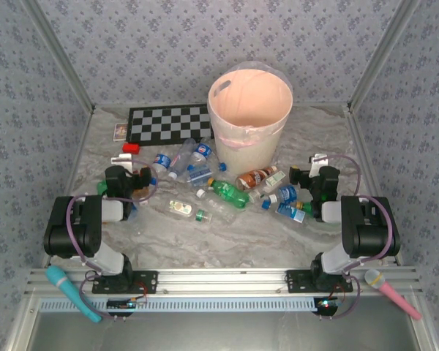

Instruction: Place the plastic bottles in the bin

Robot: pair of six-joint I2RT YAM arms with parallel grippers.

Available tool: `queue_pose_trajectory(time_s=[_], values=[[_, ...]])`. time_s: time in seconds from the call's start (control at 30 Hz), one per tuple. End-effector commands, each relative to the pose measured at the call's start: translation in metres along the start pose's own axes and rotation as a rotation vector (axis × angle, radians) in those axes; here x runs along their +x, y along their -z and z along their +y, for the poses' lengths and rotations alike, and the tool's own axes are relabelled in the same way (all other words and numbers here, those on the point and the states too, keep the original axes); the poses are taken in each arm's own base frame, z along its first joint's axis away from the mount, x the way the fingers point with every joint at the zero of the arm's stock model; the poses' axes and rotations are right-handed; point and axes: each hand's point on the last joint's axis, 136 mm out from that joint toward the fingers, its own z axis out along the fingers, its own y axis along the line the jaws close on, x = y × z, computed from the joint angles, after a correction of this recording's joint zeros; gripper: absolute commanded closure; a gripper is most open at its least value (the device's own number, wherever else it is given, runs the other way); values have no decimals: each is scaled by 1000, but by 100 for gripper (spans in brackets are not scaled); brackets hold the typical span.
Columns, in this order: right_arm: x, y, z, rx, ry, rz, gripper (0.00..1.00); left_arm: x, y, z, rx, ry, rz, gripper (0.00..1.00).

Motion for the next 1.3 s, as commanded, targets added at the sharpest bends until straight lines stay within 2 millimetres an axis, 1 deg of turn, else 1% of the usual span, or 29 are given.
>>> queue_pose_trajectory(time_s=[0.0, 0.4, 0.53, 0.63, 0.7, 0.8, 0.9, 0.93, 1.03, 1.07, 1.13, 1.2, 1.27], values=[[-7, -3, -2, -1, -8, -15, 1, -13, 0, -5, 20, -13, -39, 0], [-7, -3, -2, 0, -13, -11, 0, -12, -1, -4, 35, 2, -32, 0], [-9, -1, -3, 6, -11, -26, 0, -16, -1, -3, 31, 4, -23, 0], [-14, 7, -4, 24, -9, -55, 0, -32, 5, 0, 14, 7, 9, 0], [-18, 12, -8, 44, -19, -67, 1, -48, 13, 3, -4, 17, 4, 0], [-26, 18, -14, 81, -32, -62, 1, -67, 27, 14, -68, 54, 18, 0], [-40, 26, -19, 110, -42, -64, 0, -85, 41, 23, -118, 110, 57, 0], [-44, 31, -25, 138, -74, -51, 0, -92, 47, 24, -132, 143, 69, 0], [-51, 49, -54, 274, -346, 6, 0, -105, 67, 35, -204, 304, 134, 0], [-53, 55, -62, 304, -427, 24, 0, -108, 72, 36, -209, 346, 164, 0], [-56, 68, -72, 345, -571, 63, 0, -116, 81, 29, -172, 388, 209, 0], [-55, 80, -79, 375, -698, 99, 0, -118, 86, 25, -161, 443, 242, 0], [-58, 83, -75, 288, -776, 128, 1, -120, 88, 11, -84, 482, 257, 0]])
